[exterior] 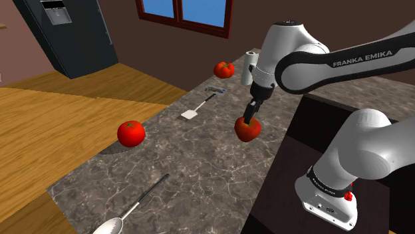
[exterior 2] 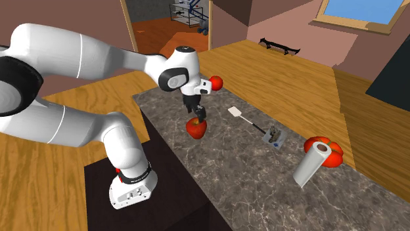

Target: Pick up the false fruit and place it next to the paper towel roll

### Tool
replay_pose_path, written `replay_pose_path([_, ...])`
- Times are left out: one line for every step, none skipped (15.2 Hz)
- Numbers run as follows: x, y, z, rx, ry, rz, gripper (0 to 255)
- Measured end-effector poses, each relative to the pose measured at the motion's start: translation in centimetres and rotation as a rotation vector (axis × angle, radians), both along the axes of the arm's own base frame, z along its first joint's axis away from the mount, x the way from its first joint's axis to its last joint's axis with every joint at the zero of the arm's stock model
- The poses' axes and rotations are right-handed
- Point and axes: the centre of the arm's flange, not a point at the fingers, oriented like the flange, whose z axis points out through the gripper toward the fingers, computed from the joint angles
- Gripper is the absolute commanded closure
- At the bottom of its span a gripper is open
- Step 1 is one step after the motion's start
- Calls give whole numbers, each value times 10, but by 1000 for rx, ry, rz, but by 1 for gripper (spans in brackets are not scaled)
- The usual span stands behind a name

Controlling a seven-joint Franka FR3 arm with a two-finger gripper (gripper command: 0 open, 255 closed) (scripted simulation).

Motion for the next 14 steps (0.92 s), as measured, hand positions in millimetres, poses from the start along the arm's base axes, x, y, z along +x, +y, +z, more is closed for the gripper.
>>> replay_pose_path([0,0,-6,0,0,0,0])
replay_pose_path([1,-1,-10,0,0,0,0])
replay_pose_path([0,-1,-12,0,0,0,0])
replay_pose_path([1,-1,-13,0,-1,0,0])
replay_pose_path([1,-1,-14,0,-1,0,0])
replay_pose_path([1,-1,-14,0,-1,0,0])
replay_pose_path([1,-2,-14,0,-1,0,0])
replay_pose_path([1,-2,-14,0,-1,0,0])
replay_pose_path([1,-2,-14,0,-1,0,255])
replay_pose_path([1,-2,-14,0,-1,0,255])
replay_pose_path([1,-2,-14,0,-1,0,255])
replay_pose_path([1,-2,-14,0,-1,0,255])
replay_pose_path([1,-2,-14,0,-1,0,255])
replay_pose_path([1,-2,-14,0,-1,0,255])
